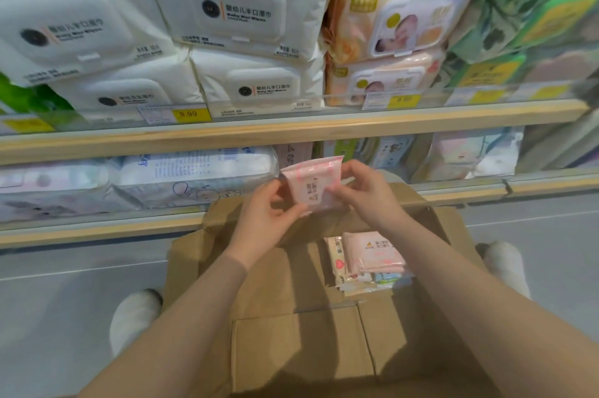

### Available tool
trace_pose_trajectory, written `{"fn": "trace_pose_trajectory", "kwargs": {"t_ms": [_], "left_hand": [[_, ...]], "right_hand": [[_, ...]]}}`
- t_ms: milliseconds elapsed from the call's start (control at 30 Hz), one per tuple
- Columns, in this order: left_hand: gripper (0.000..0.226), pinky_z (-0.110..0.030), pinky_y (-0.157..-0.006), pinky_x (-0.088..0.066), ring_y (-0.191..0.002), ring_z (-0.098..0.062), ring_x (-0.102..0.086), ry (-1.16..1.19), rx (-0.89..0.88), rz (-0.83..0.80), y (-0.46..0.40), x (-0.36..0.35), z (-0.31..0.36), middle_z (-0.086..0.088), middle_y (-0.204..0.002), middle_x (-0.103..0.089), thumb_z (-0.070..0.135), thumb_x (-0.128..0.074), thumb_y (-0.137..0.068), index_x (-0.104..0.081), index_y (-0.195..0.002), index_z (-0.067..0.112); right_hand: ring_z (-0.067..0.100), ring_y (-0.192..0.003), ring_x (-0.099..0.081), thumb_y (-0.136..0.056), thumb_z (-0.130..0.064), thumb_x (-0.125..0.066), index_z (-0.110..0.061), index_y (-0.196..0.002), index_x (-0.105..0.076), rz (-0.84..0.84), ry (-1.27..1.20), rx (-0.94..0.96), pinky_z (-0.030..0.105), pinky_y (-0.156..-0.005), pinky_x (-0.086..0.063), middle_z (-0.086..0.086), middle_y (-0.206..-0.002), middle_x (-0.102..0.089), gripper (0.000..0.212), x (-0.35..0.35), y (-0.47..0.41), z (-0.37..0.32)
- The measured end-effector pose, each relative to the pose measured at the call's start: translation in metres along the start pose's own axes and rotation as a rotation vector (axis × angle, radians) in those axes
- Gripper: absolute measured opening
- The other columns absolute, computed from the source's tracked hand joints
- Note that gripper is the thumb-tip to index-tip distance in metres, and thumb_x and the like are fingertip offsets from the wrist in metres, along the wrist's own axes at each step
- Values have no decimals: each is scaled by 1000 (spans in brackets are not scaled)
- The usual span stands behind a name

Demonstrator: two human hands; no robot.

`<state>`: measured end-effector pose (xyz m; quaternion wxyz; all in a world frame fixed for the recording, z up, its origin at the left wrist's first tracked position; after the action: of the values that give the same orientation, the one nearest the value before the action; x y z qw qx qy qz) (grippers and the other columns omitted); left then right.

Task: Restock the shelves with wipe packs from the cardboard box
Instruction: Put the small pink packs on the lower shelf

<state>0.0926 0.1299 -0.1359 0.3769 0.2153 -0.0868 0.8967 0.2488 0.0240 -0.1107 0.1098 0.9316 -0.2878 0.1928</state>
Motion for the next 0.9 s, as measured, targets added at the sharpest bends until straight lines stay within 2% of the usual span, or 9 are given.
{"fn": "trace_pose_trajectory", "kwargs": {"t_ms": [67,133,200,300,433,533,600,767,900], "left_hand": [[45,-34,-97,-44,-114,-8,-51,-315,-45,-60,1,10,-18,10,-124,-55,48,-64,-79,-54,-120,32],[56,-37,-111,-28,-130,-11,-37,-600,-62,-200,3,18,-45,9,-141,-43,48,-59,-84,-42,-136,34],[59,-34,-115,-11,-136,-12,-30,-711,-105,-276,6,18,-70,9,-149,-34,47,-53,-89,-32,-142,36],[55,-24,-110,0,-132,-13,-38,-741,-197,-211,10,13,-84,8,-144,-42,50,-40,-88,-38,-141,33],[52,-25,-110,-7,-128,-8,-42,-687,-238,-125,12,10,-92,10,-139,-48,47,-48,-87,-45,-137,31],[54,-26,-109,-13,-127,-7,-42,-666,-264,-116,10,10,-93,11,-138,-48,48,-48,-85,-46,-136,31],[55,-27,-109,-15,-127,-6,-42,-656,-259,-124,9,10,-93,11,-137,-49,48,-48,-84,-46,-136,31],[56,-27,-110,-13,-128,-7,-42,-660,-238,-154,11,12,-94,10,-138,-49,49,-47,-83,-46,-136,30],[54,-31,-110,-16,-127,-10,-43,-734,-228,-158,13,12,-87,7,-137,-50,47,-43,-85,-48,-135,27]], "right_hand": [[11,-87,-66,-88,-18,-64,-17,-99,-58,73,-5,55,24,-69,-57,-2,-102,-65,12,0,-9,0],[7,-92,-63,-90,-16,-61,-15,-103,-58,143,-12,69,20,-71,-56,-2,-105,-65,14,-4,-22,2],[7,-92,-61,-91,-16,-59,-12,-106,-59,173,35,55,12,-68,-52,-2,-105,-64,15,-12,-39,9],[10,-84,-57,-92,-18,-57,-8,-105,-61,166,120,-36,9,-63,-43,-1,-95,-62,17,-29,-66,24],[18,-69,-60,-92,-7,-52,-3,-105,-62,148,83,-179,27,-72,-51,7,-85,-63,17,-50,-101,45],[17,-68,-59,-89,2,-48,-3,-105,-60,123,60,-209,6,-56,-45,8,-91,-62,21,-62,-116,55],[17,-78,-58,-87,0,-52,-7,-108,-61,94,107,-194,2,-54,-38,7,-95,-64,24,-68,-119,61],[22,-116,-56,-91,-10,-54,-13,-129,-54,-3,111,-199,28,-98,-41,6,-125,-62,38,-63,-106,54],[19,-117,-54,-94,-12,-53,-12,-137,-44,8,175,-134,26,-96,-42,3,-133,-54,44,-34,-69,33]]}}
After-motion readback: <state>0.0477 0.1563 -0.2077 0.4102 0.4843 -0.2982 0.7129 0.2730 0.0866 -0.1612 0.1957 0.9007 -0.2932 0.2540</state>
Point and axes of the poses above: each hand's wrist, its own y-axis away from the middle knuckle, its own x-axis out of the back of the hand, z = x × y, the point moved 3 cm from there along -y, towards the middle knuckle
